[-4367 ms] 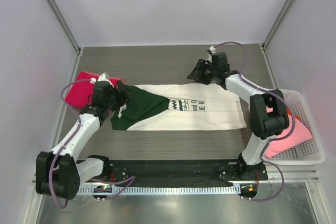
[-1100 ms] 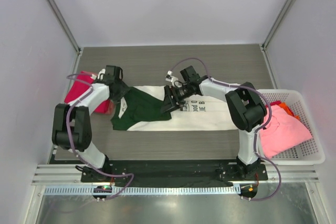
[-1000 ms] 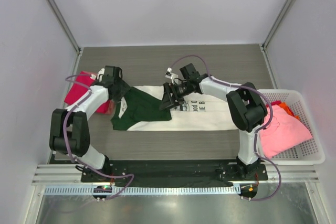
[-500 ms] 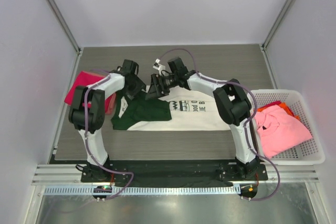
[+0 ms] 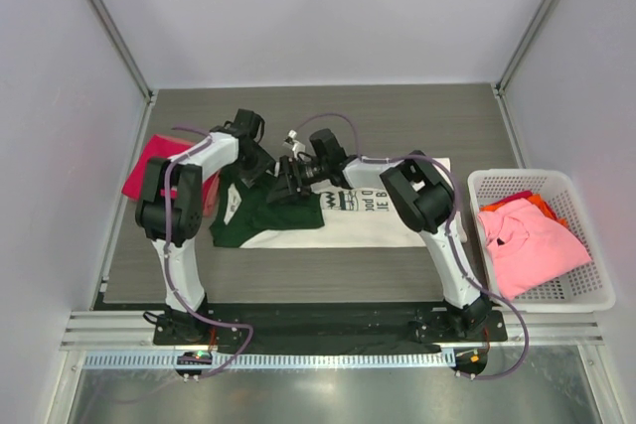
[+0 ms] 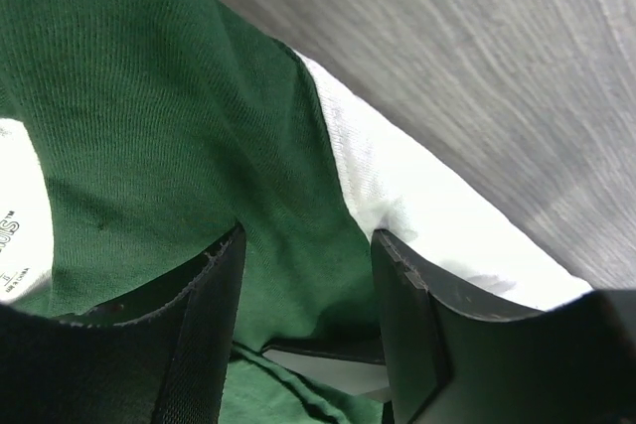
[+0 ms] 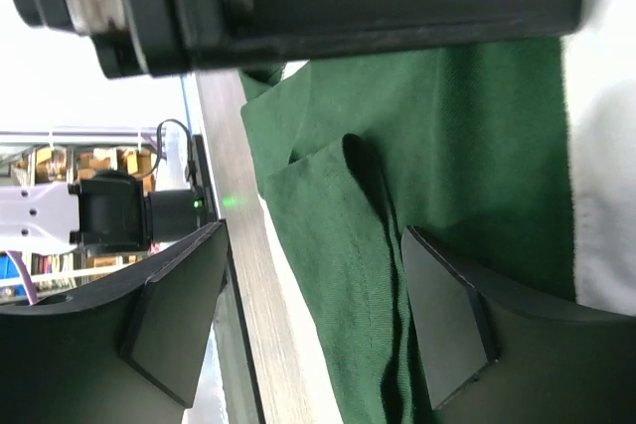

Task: Fold and stack the t-shirts
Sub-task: Fold the tshirt

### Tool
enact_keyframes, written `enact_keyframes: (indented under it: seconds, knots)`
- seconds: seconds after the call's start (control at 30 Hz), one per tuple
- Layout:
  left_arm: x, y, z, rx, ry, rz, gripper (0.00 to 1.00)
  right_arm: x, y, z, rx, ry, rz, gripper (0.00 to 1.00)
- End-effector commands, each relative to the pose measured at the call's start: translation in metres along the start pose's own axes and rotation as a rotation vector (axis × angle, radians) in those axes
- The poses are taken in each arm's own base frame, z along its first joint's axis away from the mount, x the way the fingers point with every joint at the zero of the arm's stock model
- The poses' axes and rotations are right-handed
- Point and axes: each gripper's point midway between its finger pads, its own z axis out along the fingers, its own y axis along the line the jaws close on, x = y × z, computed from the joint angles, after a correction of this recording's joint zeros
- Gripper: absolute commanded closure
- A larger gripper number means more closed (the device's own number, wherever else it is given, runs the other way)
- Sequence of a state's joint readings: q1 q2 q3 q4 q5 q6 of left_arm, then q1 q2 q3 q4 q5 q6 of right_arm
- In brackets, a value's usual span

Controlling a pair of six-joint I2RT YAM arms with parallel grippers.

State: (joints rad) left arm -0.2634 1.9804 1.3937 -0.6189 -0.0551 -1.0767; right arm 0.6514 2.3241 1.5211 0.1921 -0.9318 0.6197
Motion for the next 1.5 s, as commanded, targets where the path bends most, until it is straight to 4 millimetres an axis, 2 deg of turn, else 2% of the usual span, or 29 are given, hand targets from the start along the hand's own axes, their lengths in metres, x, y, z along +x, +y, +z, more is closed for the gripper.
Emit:
enact_keyframes:
  seconds: [0.0,0.2,0.23,0.33,0.37,0.4,0.43,0.47,0.5,0.53,0.67,0.77,0.8,0.83,0.87,0.9,0.93,1.0,1.03,1.1,1.13,1.17,1.2,1.23,1.37,1.43,1.47]
  knots:
    - [0.008,0.033,0.002,-0.112,0.003,-0.004,0.44,0.015,0.016,0.006,-0.040,0.024,-0.032,0.23]
    - [0.007,0.034,0.004,-0.120,0.005,-0.011,0.45,0.058,0.035,-0.004,-0.019,0.074,-0.076,0.25]
    - [0.007,0.034,0.005,-0.121,0.002,-0.009,0.45,0.078,0.033,-0.005,-0.004,0.098,-0.061,0.25]
    - [0.006,0.034,0.005,-0.126,0.001,-0.010,0.45,0.087,0.061,-0.013,-0.045,0.076,-0.105,0.25]
    - [0.005,0.035,0.004,-0.129,-0.001,-0.008,0.45,0.102,0.058,-0.017,-0.043,0.090,-0.083,0.25]
    - [0.005,0.034,0.004,-0.127,-0.004,-0.008,0.45,0.100,0.075,-0.022,-0.082,0.070,-0.104,0.25]
    - [0.004,0.035,0.004,-0.130,-0.006,-0.010,0.45,0.105,0.080,-0.024,-0.098,0.069,-0.107,0.25]
    - [0.004,0.036,0.004,-0.136,-0.009,-0.007,0.45,0.121,0.080,-0.026,-0.104,0.087,-0.087,0.25]
    - [0.002,0.035,0.003,-0.134,-0.013,-0.009,0.45,0.123,0.090,-0.028,-0.138,0.076,-0.096,0.25]
    - [0.003,0.036,0.002,-0.137,-0.014,-0.009,0.45,0.134,0.094,-0.033,-0.154,0.086,-0.081,0.25]
    - [0.002,0.037,0.001,-0.138,-0.019,-0.006,0.45,0.147,0.118,-0.039,-0.235,0.067,-0.078,0.24]
    - [0.001,0.036,0.000,-0.135,-0.022,-0.003,0.45,0.137,0.125,-0.042,-0.233,0.009,-0.100,0.25]
    - [0.001,0.036,0.000,-0.132,-0.024,-0.002,0.45,0.136,0.118,-0.040,-0.187,0.013,-0.077,0.25]
    - [0.000,0.036,-0.001,-0.133,-0.028,-0.002,0.45,0.125,0.117,-0.037,-0.159,-0.006,-0.134,0.25]
    - [0.000,0.036,-0.002,-0.131,-0.031,-0.002,0.45,0.123,0.103,-0.034,-0.063,-0.009,-0.095,0.25]
    - [-0.001,0.037,-0.002,-0.130,-0.032,-0.003,0.45,0.117,0.098,-0.033,-0.026,-0.018,-0.100,0.25]
    - [-0.001,0.037,-0.003,-0.130,-0.035,-0.002,0.46,0.103,0.103,-0.030,-0.012,-0.039,-0.132,0.25]
    - [-0.001,0.036,-0.004,-0.124,-0.039,-0.001,0.46,0.093,0.091,-0.029,0.074,-0.056,-0.155,0.25]
    - [-0.001,0.036,-0.004,-0.125,-0.039,-0.001,0.46,0.077,0.096,-0.028,0.097,-0.082,-0.187,0.25]
    - [0.000,0.037,-0.004,-0.125,-0.036,0.000,0.46,0.068,0.081,-0.025,0.166,-0.086,-0.207,0.24]
    - [-0.001,0.036,-0.003,-0.124,-0.037,0.000,0.46,0.055,0.083,-0.024,0.160,-0.104,-0.215,0.24]
    - [-0.001,0.037,-0.003,-0.126,-0.037,-0.002,0.46,0.050,0.080,-0.023,0.156,-0.102,-0.209,0.24]
    - [0.000,0.037,-0.003,-0.127,-0.036,0.001,0.46,0.053,0.067,-0.015,0.155,-0.072,-0.181,0.24]
    - [0.000,0.036,-0.003,-0.123,-0.036,0.000,0.46,0.041,0.069,-0.012,0.149,-0.084,-0.190,0.24]
    - [0.000,0.036,-0.003,-0.122,-0.033,0.000,0.46,0.035,0.040,0.010,0.165,-0.054,-0.146,0.24]
    - [0.001,0.036,-0.003,-0.122,-0.031,0.008,0.46,0.042,0.030,0.019,0.141,-0.024,-0.112,0.25]
    - [-0.001,0.037,-0.003,-0.130,-0.035,0.009,0.46,0.039,0.033,0.021,0.116,-0.043,-0.121,0.25]
